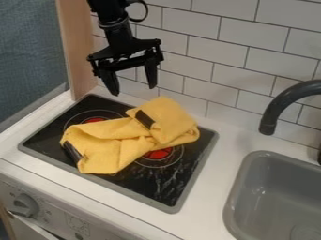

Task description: Fold the cloth from bottom left to top right

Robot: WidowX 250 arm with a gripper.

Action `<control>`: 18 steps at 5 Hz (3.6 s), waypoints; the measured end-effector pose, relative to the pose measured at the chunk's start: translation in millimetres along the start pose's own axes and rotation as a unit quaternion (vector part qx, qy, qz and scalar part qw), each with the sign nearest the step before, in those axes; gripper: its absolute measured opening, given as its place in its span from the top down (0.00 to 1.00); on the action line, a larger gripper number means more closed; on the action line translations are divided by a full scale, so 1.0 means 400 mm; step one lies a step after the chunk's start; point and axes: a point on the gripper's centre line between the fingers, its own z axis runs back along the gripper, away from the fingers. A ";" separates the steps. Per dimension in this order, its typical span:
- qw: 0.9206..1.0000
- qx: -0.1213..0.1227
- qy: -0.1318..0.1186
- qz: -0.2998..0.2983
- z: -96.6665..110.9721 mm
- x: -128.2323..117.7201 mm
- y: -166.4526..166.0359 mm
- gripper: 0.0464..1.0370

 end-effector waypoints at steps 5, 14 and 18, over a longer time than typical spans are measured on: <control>0.991 0.098 -0.005 0.094 -0.028 -0.099 0.183 0.04; 0.981 0.132 0.028 0.136 -0.155 -0.120 0.286 0.98; 0.976 0.078 0.051 0.197 -0.048 -0.109 0.212 0.99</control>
